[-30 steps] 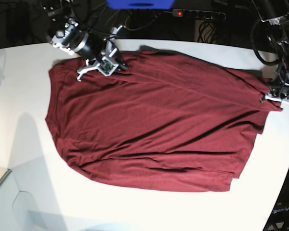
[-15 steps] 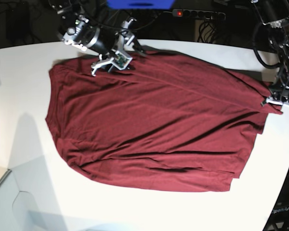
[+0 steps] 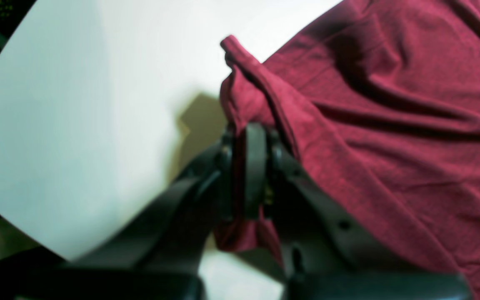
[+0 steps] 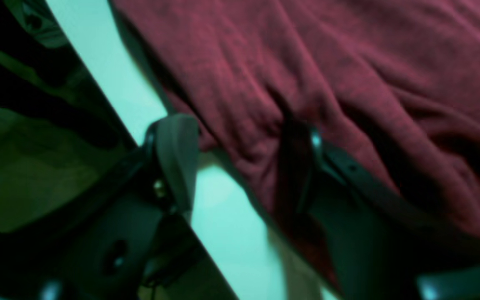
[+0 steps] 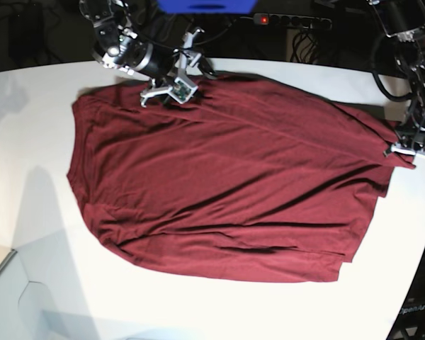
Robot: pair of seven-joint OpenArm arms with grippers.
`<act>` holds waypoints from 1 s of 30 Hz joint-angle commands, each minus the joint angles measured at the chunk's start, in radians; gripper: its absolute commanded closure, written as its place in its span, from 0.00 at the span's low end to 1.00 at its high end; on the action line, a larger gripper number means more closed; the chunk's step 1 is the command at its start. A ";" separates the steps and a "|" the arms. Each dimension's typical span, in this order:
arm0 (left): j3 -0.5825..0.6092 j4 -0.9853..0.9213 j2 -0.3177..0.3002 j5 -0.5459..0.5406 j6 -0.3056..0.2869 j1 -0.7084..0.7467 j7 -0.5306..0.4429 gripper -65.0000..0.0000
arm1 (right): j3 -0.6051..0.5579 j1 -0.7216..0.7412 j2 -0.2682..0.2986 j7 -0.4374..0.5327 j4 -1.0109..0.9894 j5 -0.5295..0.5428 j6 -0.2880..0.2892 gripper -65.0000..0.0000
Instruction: Layout the t-shirt on the table in an organized manner, then fold the t-shirt properly
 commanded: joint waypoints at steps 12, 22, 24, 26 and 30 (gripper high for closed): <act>-0.008 0.028 -0.022 -0.003 0.004 -0.014 -0.016 1.00 | -0.003 0.001 -0.001 0.015 0.005 0.013 0.004 1.00; -0.011 0.059 -0.022 -0.007 0.004 -0.017 -0.016 1.00 | 0.006 0.009 0.039 0.006 0.180 0.013 0.004 1.00; -0.011 0.082 -0.019 -0.007 0.004 -0.017 -0.016 1.00 | 0.006 0.014 0.058 0.006 0.199 0.015 0.004 1.00; -0.011 0.088 -0.017 -0.007 0.004 -0.032 -0.016 1.00 | 0.006 0.043 0.058 0.006 0.205 0.016 0.004 1.00; -0.011 0.072 -0.017 -0.007 0.004 -0.083 -0.016 1.00 | 0.006 0.089 0.058 0.004 0.205 0.016 0.004 1.00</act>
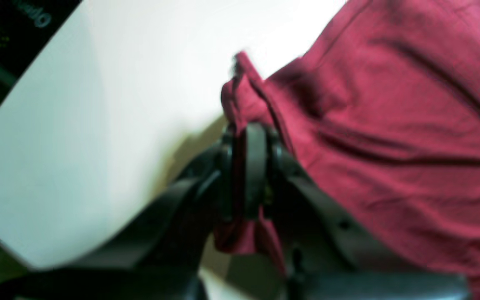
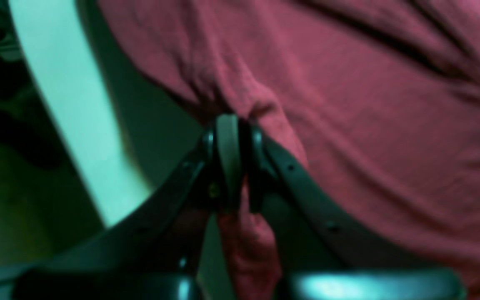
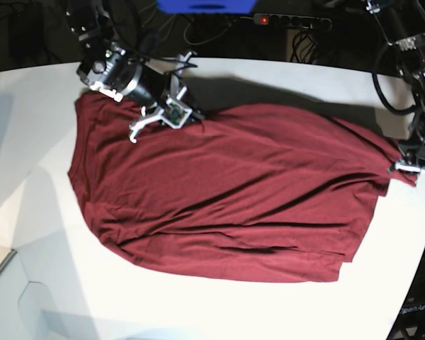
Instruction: Layout the t-shirt on the table in an organized manner, then fold the t-shirt properly
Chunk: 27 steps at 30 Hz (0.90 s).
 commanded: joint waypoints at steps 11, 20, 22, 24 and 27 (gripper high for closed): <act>0.057 -0.119 -0.015 0.001 0.004 -0.165 -0.028 1.00 | 0.003 0.172 -0.004 -0.058 -0.094 0.018 0.003 1.00; 0.100 -0.268 -0.015 0.008 0.004 -0.267 -0.032 1.00 | 0.019 0.261 0.002 -0.064 -0.218 0.017 0.003 1.00; 0.100 -0.297 -0.023 0.010 0.004 -0.276 -0.032 1.00 | 0.043 0.273 -0.001 -0.063 -0.240 0.017 0.003 1.00; 0.101 -0.334 -0.026 0.010 0.004 -0.299 -0.034 0.99 | 0.062 0.287 -0.004 -0.061 -0.266 0.020 0.003 1.00; 0.101 -0.377 -0.026 0.010 0.004 -0.323 -0.034 0.99 | 0.065 0.307 -0.004 -0.058 -0.317 0.020 0.003 1.00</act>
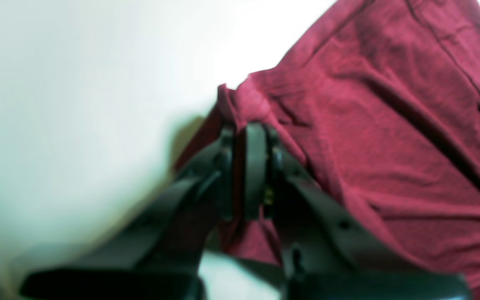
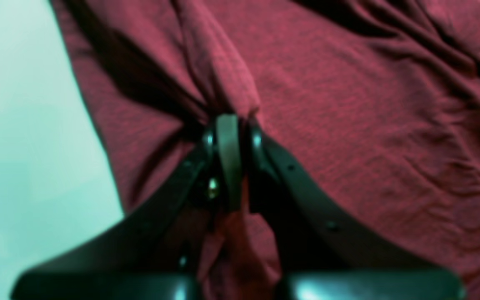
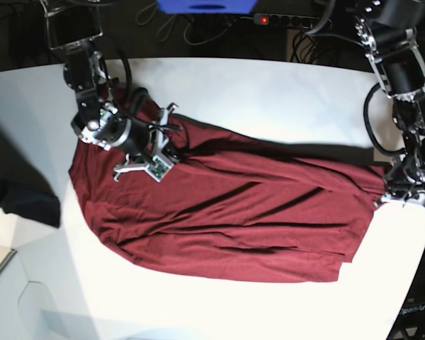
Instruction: Layout the t-shirt on the table in an organized manner, then fold the t-shirt properly
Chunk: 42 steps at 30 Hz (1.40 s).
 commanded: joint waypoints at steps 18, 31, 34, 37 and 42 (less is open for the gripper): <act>0.081 -0.260 -0.023 0.001 0.000 -0.188 -0.216 0.94 | 0.002 0.027 0.006 0.014 -0.027 0.012 0.003 0.79; 0.145 -0.035 -0.023 -0.002 0.001 -0.131 -0.212 0.65 | 0.209 -0.068 -0.043 0.014 0.173 0.013 0.003 0.48; 0.144 0.043 -0.041 -0.002 0.001 -0.057 -0.213 0.65 | 0.253 -0.125 -0.043 0.018 0.204 0.016 0.003 0.47; 0.142 0.092 -0.052 -0.005 0.001 0.030 -0.224 0.65 | 0.286 -0.172 -0.043 0.022 0.205 0.018 0.003 0.47; 0.141 0.095 -0.053 -0.002 0.001 0.115 -0.249 0.65 | 0.289 -0.214 -0.043 0.022 0.205 0.018 0.003 0.47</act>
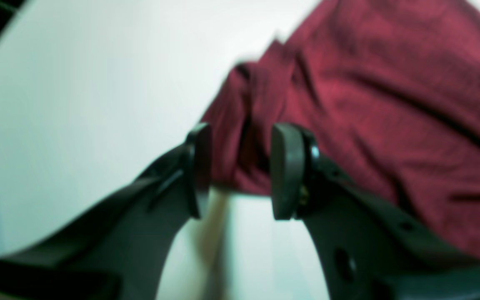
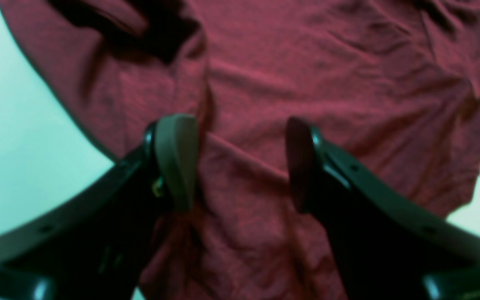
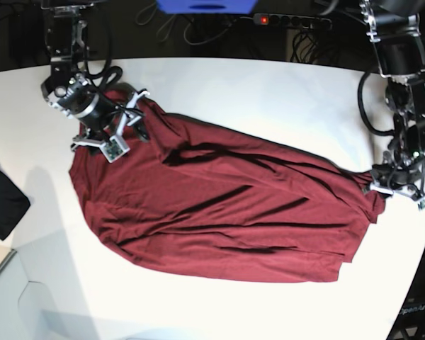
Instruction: Layout the t-shirt on the table in an organized manner, then fold the t-shirt properly
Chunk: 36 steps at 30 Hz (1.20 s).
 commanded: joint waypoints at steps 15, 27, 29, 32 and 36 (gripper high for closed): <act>0.026 -0.244 -0.015 0.001 -0.006 -0.060 -0.209 0.65 | 0.005 -0.020 0.003 0.021 0.016 0.016 0.003 0.47; 0.106 -0.275 -0.017 0.001 -0.006 -0.090 -0.272 0.65 | 0.005 -0.037 0.003 0.026 0.018 0.016 0.003 0.47; 0.128 -0.296 -0.018 0.001 -0.006 -0.093 -0.272 0.66 | 0.005 -0.037 0.003 0.026 0.018 0.016 0.003 0.47; 0.148 -0.324 -0.021 0.001 -0.006 -0.095 -0.272 0.82 | 0.005 -0.037 0.004 0.023 0.019 0.016 0.003 0.47; 0.152 -0.336 -0.021 0.001 -0.006 -0.095 -0.272 0.98 | 0.005 -0.037 0.007 0.023 0.019 0.014 0.003 0.47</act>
